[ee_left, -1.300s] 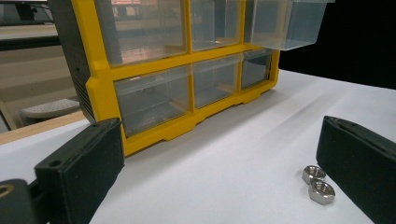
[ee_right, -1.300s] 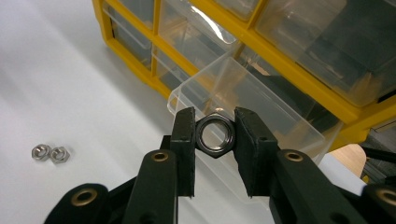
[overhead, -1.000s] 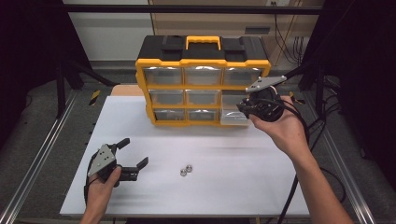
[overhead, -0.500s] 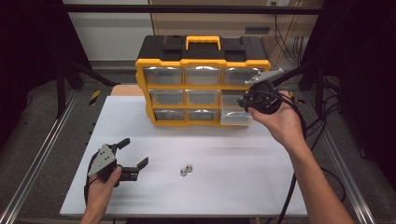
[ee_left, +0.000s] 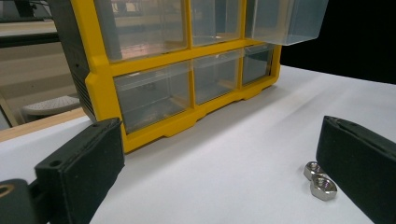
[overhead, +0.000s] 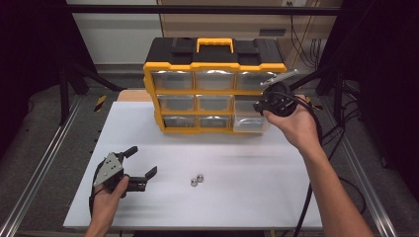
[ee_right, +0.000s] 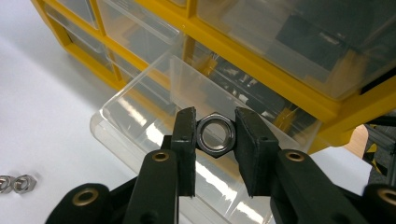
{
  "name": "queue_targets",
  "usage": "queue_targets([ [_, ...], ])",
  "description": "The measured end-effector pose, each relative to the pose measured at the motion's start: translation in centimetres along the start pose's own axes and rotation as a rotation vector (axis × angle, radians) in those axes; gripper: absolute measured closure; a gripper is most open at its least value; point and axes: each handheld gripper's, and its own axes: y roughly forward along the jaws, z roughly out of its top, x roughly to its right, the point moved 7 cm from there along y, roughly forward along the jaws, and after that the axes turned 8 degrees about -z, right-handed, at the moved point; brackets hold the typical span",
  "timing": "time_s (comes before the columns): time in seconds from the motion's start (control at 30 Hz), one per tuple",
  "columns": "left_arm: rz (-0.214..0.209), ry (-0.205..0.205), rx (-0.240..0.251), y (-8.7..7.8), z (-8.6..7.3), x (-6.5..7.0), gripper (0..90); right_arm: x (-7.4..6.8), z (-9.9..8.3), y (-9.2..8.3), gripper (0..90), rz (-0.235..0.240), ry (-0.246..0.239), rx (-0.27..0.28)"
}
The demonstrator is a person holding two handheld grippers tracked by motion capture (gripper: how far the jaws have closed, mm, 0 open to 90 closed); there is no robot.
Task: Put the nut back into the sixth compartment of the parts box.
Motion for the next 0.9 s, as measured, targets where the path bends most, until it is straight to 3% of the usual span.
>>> queue_targets([
  [0.43,-0.001,0.000,0.000,0.0,0.0,0.0,1.0,-0.4,-0.5,1.6,69.3,0.012,0.017,-0.044],
  [0.73,0.001,0.001,0.000,0.0,0.0,0.0,1.0,-1.2,0.2,0.4,43.7,-0.001,0.001,0.035],
  [0.9,0.002,0.001,-0.004,0.0,0.0,0.0,1.0,-2.9,0.7,-0.9,29.8,0.008,-0.057,0.092],
])
